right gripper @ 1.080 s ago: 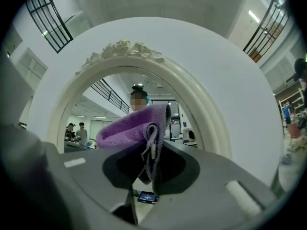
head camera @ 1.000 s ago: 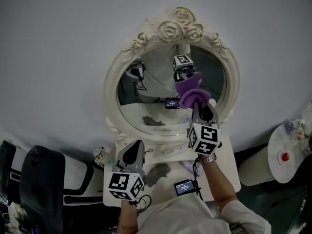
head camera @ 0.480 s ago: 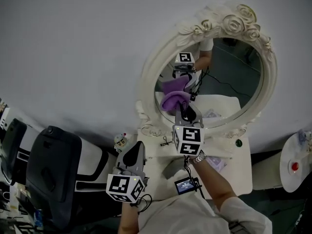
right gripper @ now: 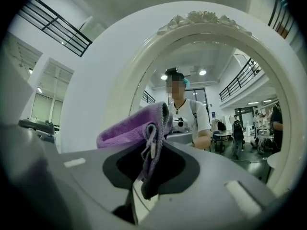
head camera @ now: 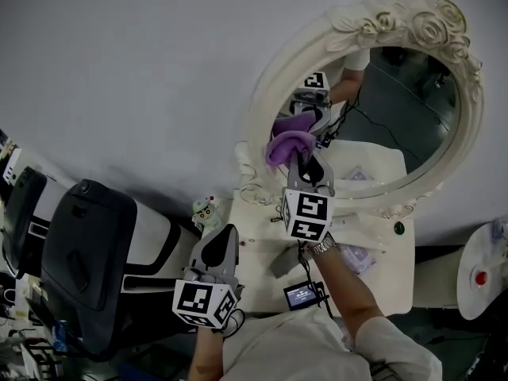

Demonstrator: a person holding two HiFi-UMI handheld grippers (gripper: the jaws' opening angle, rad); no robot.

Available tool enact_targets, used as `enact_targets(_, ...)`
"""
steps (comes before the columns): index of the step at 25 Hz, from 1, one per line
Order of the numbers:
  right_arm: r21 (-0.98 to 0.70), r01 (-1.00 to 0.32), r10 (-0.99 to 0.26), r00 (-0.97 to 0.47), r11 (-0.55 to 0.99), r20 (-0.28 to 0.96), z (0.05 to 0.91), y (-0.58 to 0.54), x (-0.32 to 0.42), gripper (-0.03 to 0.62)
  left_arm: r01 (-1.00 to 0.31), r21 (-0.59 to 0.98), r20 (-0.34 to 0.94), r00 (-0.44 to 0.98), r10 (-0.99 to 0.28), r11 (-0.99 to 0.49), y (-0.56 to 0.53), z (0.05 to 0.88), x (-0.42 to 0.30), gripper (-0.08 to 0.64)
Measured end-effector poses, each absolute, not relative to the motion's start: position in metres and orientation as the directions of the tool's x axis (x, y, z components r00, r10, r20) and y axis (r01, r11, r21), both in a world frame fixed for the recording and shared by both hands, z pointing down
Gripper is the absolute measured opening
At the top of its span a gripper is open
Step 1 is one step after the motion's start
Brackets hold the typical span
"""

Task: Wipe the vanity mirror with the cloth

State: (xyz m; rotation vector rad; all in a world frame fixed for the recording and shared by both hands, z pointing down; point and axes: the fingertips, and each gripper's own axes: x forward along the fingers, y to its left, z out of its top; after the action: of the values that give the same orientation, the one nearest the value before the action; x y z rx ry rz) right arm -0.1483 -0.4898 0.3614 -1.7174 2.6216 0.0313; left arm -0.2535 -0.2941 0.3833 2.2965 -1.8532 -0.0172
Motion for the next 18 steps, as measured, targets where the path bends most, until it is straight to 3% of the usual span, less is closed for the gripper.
enact_targets(8,0.034,-0.924,-0.924,-0.381,0.381,-0.027,0.357,-0.497,-0.091,0.075,-0.956,0.153,0.110,0.268,-0.957,-0.250,-0.314,0.387,-0.197,0.000)
enact_targets(18,0.047,-0.965,-0.966,-0.258,0.258,-0.011,0.370,-0.507,0.054,0.078,-0.919,0.144,0.100,0.382,-0.919,-0.366,-0.337,0.390,-0.091,0.000)
